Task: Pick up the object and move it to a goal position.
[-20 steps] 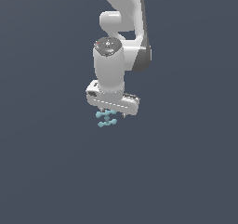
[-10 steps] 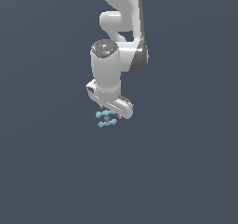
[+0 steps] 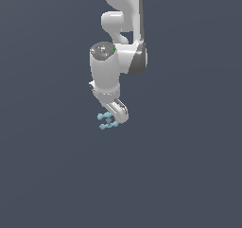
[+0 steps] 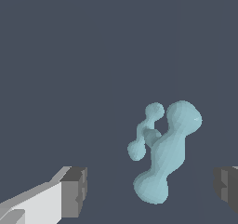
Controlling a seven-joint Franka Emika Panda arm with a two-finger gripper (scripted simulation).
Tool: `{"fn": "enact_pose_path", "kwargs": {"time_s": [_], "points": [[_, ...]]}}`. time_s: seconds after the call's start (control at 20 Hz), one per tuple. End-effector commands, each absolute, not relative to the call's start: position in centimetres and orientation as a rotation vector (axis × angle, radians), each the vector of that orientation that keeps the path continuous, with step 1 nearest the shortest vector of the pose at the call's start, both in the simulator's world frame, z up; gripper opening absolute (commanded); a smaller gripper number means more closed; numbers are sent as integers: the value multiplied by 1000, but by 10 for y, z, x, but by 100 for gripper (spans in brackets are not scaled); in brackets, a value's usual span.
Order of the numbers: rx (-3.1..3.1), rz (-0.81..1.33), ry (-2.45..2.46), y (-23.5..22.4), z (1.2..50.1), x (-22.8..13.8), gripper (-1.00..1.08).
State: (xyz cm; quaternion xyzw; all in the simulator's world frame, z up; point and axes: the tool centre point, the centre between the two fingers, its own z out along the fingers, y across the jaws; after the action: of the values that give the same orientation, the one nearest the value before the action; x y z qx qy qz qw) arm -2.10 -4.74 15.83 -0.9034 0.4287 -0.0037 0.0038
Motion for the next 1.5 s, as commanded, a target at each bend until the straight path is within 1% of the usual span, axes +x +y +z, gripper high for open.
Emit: {"fn": "enact_pose_path", "kwargs": {"time_s": [0.0, 0.35, 0.7, 1.2, 1.45], "points": [[-2780, -9, 1450, -50, 156, -24, 100], [-2633, -4, 1709, -58, 150, -33, 100], [-2526, -1, 1866, -63, 147, -39, 100], [-2485, 0, 1921, -64, 145, -41, 100], [-2484, 0, 1924, -65, 133, -41, 100]]}}
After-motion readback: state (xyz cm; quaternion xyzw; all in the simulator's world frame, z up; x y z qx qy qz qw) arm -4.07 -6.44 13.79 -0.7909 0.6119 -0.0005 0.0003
